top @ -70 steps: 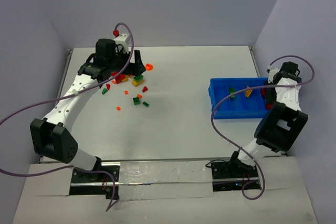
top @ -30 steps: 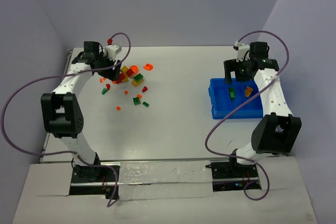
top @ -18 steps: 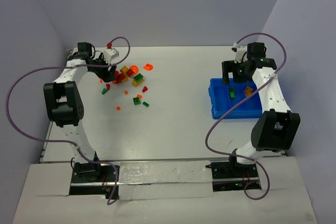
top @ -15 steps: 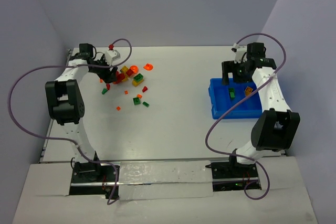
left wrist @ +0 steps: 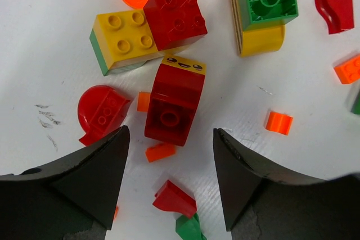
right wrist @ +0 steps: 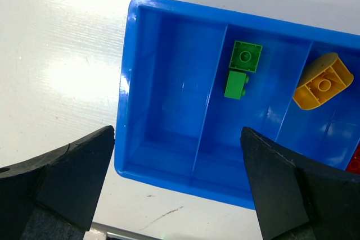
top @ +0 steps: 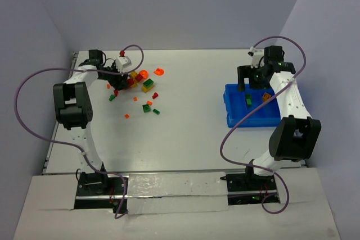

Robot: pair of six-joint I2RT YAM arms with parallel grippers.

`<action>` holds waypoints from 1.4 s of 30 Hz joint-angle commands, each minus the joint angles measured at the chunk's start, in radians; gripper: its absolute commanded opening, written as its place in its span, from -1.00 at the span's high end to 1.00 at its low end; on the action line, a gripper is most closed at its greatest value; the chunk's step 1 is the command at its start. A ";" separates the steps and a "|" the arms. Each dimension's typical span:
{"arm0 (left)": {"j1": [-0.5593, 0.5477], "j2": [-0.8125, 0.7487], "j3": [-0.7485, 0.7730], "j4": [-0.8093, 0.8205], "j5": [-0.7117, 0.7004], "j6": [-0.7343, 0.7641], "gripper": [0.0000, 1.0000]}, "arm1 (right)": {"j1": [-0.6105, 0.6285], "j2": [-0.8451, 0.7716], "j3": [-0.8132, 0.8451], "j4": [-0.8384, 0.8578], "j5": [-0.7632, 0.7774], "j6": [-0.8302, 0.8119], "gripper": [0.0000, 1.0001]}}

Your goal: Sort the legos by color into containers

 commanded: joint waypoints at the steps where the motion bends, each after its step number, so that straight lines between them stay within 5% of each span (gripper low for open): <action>1: -0.020 0.029 0.027 0.055 0.034 0.033 -0.38 | 0.010 0.006 0.027 -0.013 -0.002 0.012 -1.00; 9: -0.036 0.055 0.057 0.043 0.002 0.050 -0.24 | 0.013 0.011 0.028 -0.009 0.001 0.017 -1.00; 23: -0.077 0.045 0.043 0.017 -0.042 0.075 0.56 | 0.016 0.012 0.048 -0.024 0.003 0.012 -1.00; 31: -0.097 -0.156 -0.075 0.006 -0.009 0.024 1.00 | 0.040 -0.049 0.023 0.008 -0.094 0.033 -1.00; 37: -0.126 -0.381 -0.101 -0.106 0.150 -0.103 1.00 | 0.082 -0.141 -0.043 0.093 -0.335 0.059 -1.00; 42: -0.162 -0.509 -0.146 -0.095 0.520 -0.451 1.00 | 0.188 -0.176 -0.061 0.175 -0.570 0.055 -1.00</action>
